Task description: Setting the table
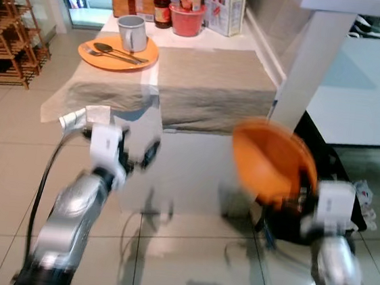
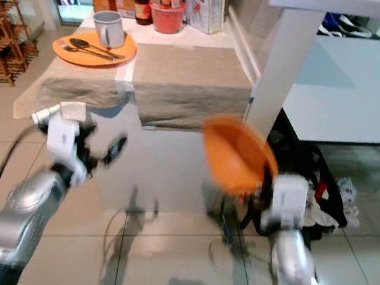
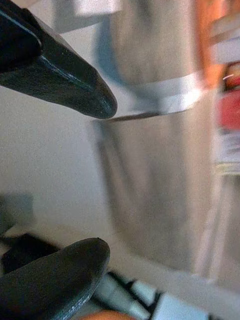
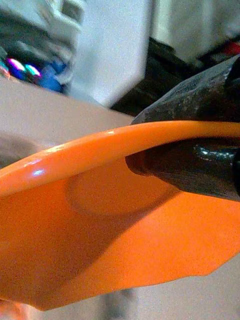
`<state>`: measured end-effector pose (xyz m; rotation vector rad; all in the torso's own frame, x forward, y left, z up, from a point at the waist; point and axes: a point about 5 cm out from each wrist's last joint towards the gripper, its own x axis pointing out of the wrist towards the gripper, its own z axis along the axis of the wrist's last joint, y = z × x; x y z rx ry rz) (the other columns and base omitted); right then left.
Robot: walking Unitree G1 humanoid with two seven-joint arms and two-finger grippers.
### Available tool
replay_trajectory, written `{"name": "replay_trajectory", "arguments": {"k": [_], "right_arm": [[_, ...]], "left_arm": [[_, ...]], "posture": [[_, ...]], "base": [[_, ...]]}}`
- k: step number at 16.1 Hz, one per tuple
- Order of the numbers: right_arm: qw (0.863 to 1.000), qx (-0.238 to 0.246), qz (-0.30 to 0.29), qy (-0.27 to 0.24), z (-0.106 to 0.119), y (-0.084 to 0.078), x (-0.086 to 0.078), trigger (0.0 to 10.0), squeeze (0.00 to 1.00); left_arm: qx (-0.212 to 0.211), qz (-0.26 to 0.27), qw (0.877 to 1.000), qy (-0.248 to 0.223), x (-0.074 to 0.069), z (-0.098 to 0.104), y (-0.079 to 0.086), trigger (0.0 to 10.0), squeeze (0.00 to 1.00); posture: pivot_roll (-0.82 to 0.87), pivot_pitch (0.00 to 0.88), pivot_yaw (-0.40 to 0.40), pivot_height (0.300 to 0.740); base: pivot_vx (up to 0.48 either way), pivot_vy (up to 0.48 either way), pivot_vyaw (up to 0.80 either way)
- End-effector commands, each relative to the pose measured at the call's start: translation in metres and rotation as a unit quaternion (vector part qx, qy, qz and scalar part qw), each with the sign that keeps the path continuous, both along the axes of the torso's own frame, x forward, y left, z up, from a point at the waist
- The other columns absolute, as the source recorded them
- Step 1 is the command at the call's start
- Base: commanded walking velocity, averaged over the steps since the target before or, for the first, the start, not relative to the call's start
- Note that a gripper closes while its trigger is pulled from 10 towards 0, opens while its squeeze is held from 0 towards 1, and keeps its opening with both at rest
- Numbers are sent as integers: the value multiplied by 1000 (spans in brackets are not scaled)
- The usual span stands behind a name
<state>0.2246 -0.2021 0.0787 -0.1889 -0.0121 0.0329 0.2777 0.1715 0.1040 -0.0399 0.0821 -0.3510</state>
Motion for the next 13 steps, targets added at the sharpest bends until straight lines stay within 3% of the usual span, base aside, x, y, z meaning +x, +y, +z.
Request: {"name": "replay_trajectory", "arguments": {"k": [1, 4, 8, 13], "right_arm": [[1000, 5, 7, 3, 2, 0, -5, 0, 0], [1000, 1, 10, 8, 2, 3, -5, 0, 0], [1000, -5, -2, 0, 8, -1, 15, 0, 0], [1000, 2, 4, 4, 7, 5, 26, 0, 0]], "left_arm": [[-2, -17, 1000, 4, -3, 1, -5, 10000, 0], [-18, -6, 1000, 3, -6, 1, -17, 10000, 0], [-23, 18, 1000, -5, 5, 7, -21, 10000, 0], [-18, 25, 1000, -6, 9, 8, -27, 10000, 0]], "posture": [[-1, 0, 8, 740], [-11, 0, 2, 740], [-2, 0, -2, 740], [1, 0, 4, 740]], "base": [[0, 0, 0], [0, 0, 0], [0, -478, 0], [0, -461, 800]]}}
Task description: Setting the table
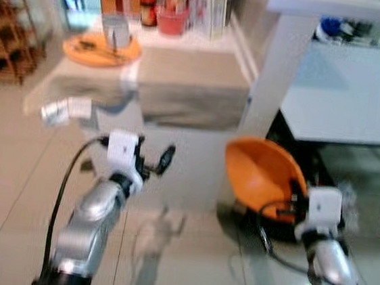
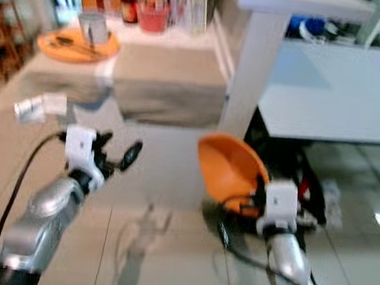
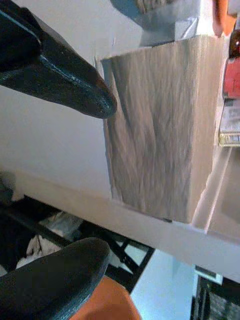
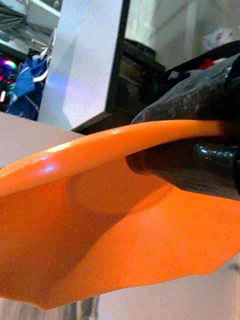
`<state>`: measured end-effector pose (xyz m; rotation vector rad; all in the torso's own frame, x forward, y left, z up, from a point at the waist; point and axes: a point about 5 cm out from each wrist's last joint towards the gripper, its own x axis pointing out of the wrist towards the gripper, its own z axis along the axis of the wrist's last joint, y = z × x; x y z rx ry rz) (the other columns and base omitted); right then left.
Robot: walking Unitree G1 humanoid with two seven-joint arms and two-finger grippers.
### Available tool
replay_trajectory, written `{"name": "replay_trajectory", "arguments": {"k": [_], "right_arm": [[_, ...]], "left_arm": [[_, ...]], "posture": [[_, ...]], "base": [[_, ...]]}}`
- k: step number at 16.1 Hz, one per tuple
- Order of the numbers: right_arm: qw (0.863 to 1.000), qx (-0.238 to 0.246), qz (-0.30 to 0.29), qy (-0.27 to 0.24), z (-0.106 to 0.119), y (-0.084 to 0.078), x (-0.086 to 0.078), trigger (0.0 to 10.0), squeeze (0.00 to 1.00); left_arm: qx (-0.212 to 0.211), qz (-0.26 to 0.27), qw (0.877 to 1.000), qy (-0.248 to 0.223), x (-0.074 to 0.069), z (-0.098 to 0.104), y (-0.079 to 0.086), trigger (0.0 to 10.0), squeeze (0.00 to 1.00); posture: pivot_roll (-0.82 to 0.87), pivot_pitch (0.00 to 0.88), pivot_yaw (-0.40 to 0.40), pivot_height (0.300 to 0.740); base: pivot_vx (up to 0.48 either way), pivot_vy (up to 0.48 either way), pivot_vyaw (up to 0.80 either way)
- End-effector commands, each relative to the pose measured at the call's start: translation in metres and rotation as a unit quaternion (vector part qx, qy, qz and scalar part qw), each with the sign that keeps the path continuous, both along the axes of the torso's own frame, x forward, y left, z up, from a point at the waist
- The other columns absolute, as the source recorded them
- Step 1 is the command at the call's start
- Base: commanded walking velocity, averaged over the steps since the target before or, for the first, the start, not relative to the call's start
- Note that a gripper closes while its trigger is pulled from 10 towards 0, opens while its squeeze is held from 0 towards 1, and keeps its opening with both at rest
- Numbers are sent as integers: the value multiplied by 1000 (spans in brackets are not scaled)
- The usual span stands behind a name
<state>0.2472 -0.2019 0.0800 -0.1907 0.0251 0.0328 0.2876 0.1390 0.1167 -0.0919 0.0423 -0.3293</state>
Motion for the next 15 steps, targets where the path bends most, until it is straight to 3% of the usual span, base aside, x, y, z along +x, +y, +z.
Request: {"name": "replay_trajectory", "arguments": {"k": [1, 7, 13, 15], "right_arm": [[1000, 4, 6, -12, 4, 5, 3, 0, 0], [1000, -1, 12, -2, -1, 6, 6, 0, 0], [1000, 6, 15, 3, -4, 6, 2, 0, 0], [1000, 9, 15, 5, -4, 6, 2, 0, 0]], "left_arm": [[13, 15, 1000, 10, 0, -5, 5, 10000, 0], [20, 26, 999, 21, 8, -8, -3, 10000, 0], [25, 5, 999, 22, 11, -11, -8, 10000, 0], [25, 1, 999, 21, 11, -12, -9, 10000, 0]], "posture": [[0, 0, 5, 740], [-7, 0, 13, 740], [-21, 0, 28, 740], [-22, 0, 28, 740]], "base": [[0, -435, 800], [304, -366, 800], [329, -344, 0], [300, -371, -775]]}}
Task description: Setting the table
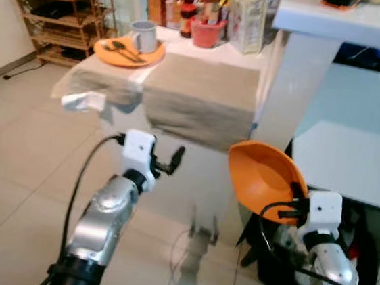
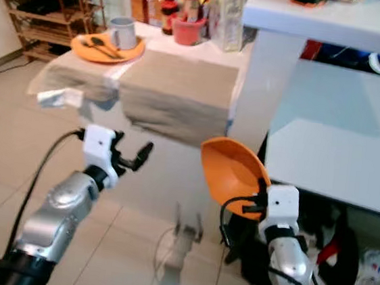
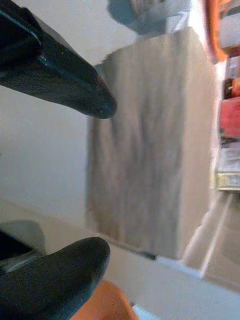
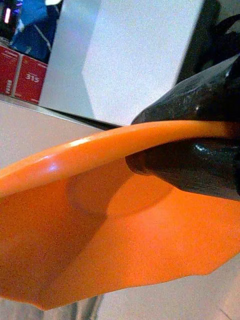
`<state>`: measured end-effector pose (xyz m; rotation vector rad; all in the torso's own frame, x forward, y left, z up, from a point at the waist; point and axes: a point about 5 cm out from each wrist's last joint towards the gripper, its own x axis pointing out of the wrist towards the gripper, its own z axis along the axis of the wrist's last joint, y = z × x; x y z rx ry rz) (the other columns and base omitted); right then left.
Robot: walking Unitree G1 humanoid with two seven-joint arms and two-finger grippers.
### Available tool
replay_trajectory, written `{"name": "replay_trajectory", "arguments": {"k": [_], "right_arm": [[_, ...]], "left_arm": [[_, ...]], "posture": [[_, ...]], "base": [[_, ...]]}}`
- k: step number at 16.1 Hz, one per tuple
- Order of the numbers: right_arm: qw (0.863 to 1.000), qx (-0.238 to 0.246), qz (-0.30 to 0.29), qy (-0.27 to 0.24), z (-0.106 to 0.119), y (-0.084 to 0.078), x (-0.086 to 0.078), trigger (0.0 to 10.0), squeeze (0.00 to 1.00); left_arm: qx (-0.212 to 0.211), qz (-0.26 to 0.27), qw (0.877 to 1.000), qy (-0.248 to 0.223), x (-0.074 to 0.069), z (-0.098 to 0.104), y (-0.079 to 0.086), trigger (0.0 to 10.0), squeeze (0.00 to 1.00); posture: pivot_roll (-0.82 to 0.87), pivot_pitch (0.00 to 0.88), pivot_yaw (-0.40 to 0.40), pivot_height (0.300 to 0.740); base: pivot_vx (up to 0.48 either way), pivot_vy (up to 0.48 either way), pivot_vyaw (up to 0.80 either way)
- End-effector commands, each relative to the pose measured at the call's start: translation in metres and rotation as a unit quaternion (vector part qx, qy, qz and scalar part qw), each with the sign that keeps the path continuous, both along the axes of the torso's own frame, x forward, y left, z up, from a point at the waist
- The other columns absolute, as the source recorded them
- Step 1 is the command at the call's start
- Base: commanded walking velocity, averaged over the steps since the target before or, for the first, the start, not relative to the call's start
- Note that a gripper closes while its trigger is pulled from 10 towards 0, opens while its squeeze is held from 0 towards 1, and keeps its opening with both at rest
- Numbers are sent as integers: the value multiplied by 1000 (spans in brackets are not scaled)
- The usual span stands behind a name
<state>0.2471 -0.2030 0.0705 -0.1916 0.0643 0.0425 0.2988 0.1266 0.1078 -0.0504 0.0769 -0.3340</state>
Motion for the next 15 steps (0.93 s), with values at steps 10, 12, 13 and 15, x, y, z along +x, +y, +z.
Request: {"name": "replay_trajectory", "arguments": {"k": [10, 12, 13, 15], "right_arm": [[989, -11, 81, -126, 55, 30, 9, 0, 0], [985, -7, 110, -130, 61, 36, 11, 0, 0], [985, 10, 102, -138, 68, 36, 14, 0, 0], [987, 39, 47, -152, 79, 21, 21, 0, 0]], "left_arm": [[-6, -4, 1000, 4, -4, -8, 2, 10000, 0], [-4, -9, 1000, 5, -3, -9, 0, 10000, 0], [-2, -13, 1000, 7, -3, -10, -1, 10000, 0], [0, -18, 1000, 7, -1, -10, -1, 10000, 0]], "posture": [[-27, 0, 26, 740], [-31, 0, 28, 740], [-33, 0, 30, 740], [-32, 0, 33, 740]], "base": [[88, -113, -159], [0, 0, 0], [0, 0, 0], [0, 0, 0]]}}
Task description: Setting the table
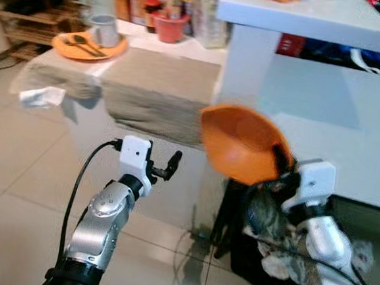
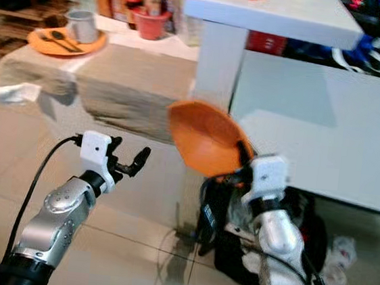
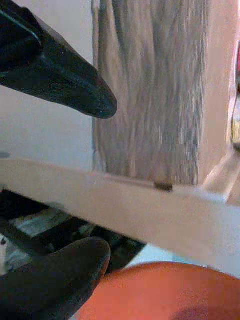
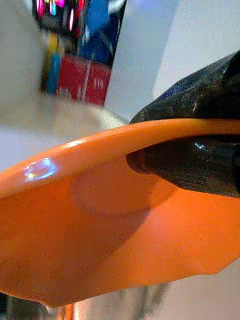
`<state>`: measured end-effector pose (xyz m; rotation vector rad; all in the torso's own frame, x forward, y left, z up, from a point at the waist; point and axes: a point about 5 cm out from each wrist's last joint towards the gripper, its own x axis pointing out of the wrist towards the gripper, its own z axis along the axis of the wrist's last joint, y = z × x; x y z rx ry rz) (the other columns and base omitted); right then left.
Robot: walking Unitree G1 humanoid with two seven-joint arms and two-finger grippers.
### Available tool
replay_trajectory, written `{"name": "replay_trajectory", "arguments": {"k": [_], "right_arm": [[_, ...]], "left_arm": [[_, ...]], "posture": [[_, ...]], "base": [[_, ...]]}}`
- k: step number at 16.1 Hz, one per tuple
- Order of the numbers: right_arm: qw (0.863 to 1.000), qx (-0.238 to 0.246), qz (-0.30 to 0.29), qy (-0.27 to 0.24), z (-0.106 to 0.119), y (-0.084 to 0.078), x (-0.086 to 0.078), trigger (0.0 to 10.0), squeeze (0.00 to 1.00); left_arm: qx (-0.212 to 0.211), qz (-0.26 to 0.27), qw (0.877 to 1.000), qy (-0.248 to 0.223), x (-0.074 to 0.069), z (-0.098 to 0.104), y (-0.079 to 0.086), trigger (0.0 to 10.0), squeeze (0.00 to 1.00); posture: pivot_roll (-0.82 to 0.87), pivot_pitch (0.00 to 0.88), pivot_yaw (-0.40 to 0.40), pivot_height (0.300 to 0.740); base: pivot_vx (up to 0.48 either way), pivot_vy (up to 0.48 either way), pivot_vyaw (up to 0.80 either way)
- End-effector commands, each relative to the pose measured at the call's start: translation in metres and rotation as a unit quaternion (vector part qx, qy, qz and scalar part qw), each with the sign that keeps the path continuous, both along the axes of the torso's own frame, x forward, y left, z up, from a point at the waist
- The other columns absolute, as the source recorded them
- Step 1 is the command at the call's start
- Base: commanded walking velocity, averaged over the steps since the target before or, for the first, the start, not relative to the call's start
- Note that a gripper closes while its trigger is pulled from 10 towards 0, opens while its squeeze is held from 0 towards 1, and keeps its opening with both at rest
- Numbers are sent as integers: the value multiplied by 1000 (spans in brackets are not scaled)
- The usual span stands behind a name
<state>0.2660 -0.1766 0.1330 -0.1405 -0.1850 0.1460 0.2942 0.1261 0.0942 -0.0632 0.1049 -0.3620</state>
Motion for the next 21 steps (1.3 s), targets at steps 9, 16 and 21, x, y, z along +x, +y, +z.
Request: {"name": "replay_trajectory", "arguments": {"k": [9, 16, 21], "right_arm": [[994, -21, -103, 22, -12, -39, -4, 0, 0], [995, -43, -89, 25, -15, -32, -2, 0, 0], [995, -44, -86, 10, -11, -32, -3, 0, 0]], "left_arm": [[8, -18, 1000, -15, 7, 8, 2, 10000, 0], [8, -12, 1000, -15, 6, 8, 1, 10000, 0], [5, -7, 999, -35, 6, 13, 1, 10000, 0]], "posture": [[-34, 0, 40, 740], [-28, 0, 34, 740], [-30, 0, 32, 740]], "base": [[0, 0, -490], [0, 0, 229], [0, 0, 0]]}}
